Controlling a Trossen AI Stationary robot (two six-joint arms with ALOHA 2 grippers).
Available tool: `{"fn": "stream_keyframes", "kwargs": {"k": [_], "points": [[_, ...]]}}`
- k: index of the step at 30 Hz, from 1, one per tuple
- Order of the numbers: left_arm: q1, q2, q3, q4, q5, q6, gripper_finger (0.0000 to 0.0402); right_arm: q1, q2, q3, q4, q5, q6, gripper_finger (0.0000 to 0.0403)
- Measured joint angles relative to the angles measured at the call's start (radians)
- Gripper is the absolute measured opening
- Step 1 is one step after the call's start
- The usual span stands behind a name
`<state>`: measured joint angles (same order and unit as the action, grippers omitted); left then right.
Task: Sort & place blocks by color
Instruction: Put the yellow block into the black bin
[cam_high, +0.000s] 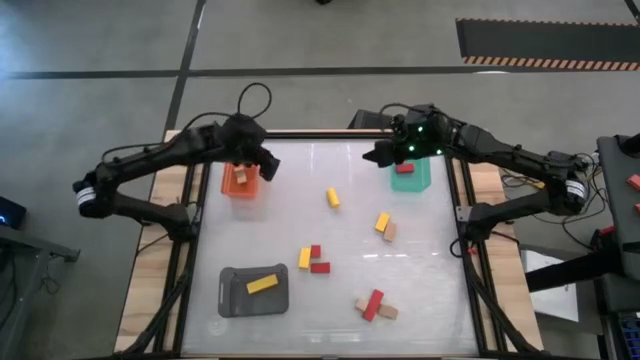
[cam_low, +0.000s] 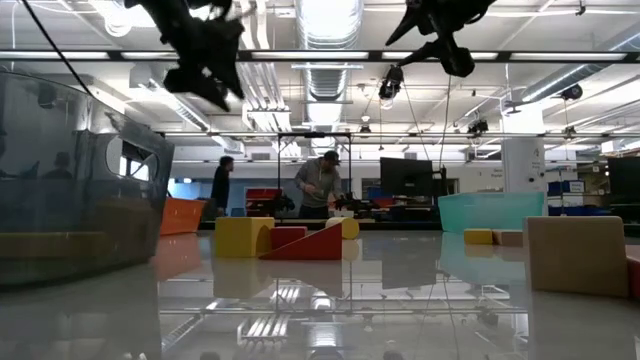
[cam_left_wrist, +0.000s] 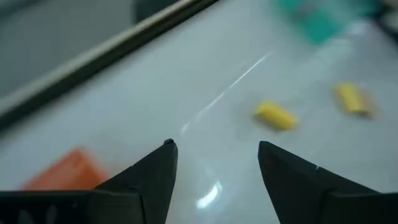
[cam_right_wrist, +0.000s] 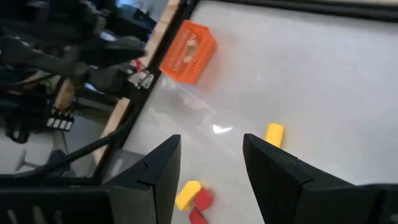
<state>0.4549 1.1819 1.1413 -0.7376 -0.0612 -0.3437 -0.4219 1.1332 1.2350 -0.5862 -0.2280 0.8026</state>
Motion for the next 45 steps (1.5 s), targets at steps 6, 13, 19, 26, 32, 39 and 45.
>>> {"fn": "stream_keyframes", "kwargs": {"k": [6, 13, 19, 26, 32, 39, 45], "points": [[-0.076, -0.098, -0.113, 0.220, 0.047, 0.116, 0.0208, 0.069, 0.074, 0.000, -0.001, 0.109, 0.123, 0.0164], [-0.146, -0.211, -0.300, 0.484, 0.086, -0.027, 0.0208, 0.119, 0.235, 0.004, -0.004, 0.131, 0.152, 0.0164], [-0.162, -0.283, -0.360, 0.586, 0.086, -0.134, 0.0208, 0.124, 0.377, 0.046, -0.024, 0.123, 0.146, 0.0164], [-0.161, -0.309, -0.358, 0.604, 0.081, -0.098, 0.0208, 0.129, 0.542, 0.140, -0.062, 0.124, 0.103, 0.0164], [-0.161, -0.303, -0.358, 0.599, 0.078, -0.095, 0.0208, 0.144, 0.647, 0.196, -0.086, 0.124, 0.103, 0.0164], [-0.161, -0.283, -0.359, 0.599, 0.077, -0.087, 0.0208, 0.165, 0.746, 0.251, -0.117, 0.174, 0.077, 0.0164], [-0.161, -0.281, -0.359, 0.598, 0.076, -0.087, 0.0208, 0.175, 0.788, 0.260, -0.118, 0.204, 0.088, 0.0164]]}}
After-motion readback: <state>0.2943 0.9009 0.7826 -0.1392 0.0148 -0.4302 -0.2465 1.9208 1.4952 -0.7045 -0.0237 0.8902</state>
